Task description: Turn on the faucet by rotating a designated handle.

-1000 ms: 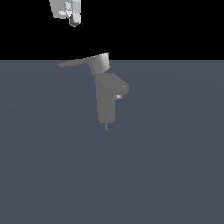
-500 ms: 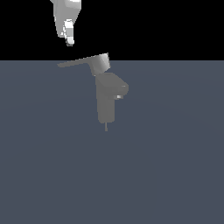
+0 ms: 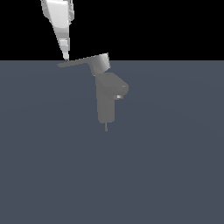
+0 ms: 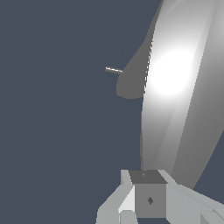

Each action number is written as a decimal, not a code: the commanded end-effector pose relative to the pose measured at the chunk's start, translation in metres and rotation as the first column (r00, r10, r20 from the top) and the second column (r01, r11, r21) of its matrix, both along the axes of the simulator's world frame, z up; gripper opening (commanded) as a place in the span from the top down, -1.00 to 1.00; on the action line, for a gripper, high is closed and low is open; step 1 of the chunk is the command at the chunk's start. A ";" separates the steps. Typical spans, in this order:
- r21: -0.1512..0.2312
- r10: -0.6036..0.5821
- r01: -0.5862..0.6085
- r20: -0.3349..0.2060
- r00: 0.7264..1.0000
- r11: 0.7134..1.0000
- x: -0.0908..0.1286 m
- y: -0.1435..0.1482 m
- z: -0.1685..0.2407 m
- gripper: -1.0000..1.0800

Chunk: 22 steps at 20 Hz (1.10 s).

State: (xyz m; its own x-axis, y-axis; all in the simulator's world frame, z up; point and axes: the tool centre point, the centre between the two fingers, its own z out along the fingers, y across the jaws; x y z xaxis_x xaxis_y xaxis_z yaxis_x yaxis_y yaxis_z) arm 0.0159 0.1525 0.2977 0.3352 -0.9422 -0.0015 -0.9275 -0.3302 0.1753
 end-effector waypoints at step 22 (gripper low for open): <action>-0.011 -0.112 0.112 -0.018 0.993 0.994 0.018 0.001 -0.029 1.00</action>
State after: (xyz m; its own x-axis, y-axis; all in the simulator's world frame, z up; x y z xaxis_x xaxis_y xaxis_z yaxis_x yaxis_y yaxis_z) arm 0.0330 0.1575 0.2710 0.2312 -0.9729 -0.0005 -0.9550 -0.2271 0.1907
